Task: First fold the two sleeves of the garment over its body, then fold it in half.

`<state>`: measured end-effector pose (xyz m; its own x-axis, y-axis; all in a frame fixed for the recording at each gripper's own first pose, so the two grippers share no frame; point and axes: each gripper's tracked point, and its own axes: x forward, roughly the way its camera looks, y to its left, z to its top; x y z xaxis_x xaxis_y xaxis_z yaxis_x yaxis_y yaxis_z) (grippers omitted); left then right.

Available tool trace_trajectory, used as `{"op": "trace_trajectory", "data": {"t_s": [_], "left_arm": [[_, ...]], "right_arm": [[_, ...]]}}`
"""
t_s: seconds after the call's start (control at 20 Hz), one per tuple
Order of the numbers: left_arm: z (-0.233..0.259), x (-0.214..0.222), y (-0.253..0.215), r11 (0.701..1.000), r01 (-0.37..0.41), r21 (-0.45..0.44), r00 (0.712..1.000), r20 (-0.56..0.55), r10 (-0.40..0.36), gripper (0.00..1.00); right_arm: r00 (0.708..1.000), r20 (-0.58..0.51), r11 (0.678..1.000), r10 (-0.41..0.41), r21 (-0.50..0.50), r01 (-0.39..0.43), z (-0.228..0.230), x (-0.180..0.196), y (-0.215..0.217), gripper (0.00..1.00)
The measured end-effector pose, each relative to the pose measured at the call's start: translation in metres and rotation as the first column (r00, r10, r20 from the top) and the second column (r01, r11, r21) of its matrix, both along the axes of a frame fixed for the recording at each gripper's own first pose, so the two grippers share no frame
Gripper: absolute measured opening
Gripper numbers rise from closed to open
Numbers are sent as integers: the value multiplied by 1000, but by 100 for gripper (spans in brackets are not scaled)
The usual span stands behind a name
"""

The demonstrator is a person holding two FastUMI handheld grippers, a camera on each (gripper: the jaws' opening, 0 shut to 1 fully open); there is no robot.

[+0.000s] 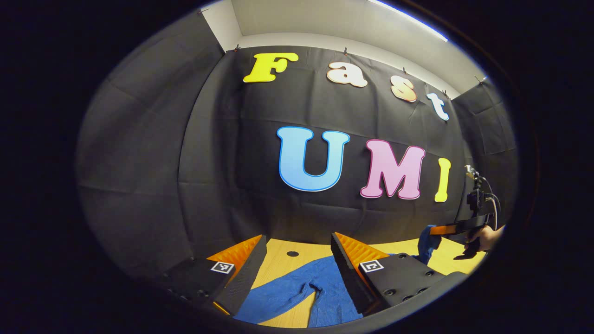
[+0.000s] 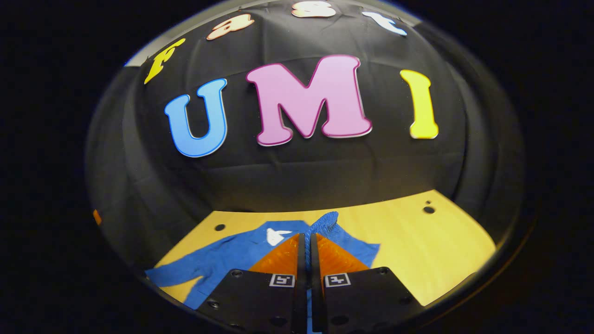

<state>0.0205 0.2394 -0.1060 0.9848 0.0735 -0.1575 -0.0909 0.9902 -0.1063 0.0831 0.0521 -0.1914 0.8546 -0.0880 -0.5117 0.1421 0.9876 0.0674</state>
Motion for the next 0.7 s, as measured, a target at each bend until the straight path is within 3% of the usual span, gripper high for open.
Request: {"op": "trace_trajectory", "data": {"t_s": [0.15, 0.3, 0.65, 0.7], "left_arm": [[-4, 19, -17, 998, 51, -23, 999, 12, -51, 81], [-9, 31, -33, 994, 98, -36, 995, 0, -99, 81], [-9, 20, -28, 996, 83, -17, 996, -22, -83, 80], [-9, 15, -24, 997, 75, -2, 997, -27, -75, 81]], "right_arm": [[993, 104, 988, -64, -131, 77, 52, -12, -45, 8], [989, 146, 987, -16, -154, 39, 67, -16, -36, 8], [989, 51, 986, 142, 79, -145, 6, -2, 72, 8], [986, -17, 984, 168, 56, -167, -20, -1, 89, 8]]}}
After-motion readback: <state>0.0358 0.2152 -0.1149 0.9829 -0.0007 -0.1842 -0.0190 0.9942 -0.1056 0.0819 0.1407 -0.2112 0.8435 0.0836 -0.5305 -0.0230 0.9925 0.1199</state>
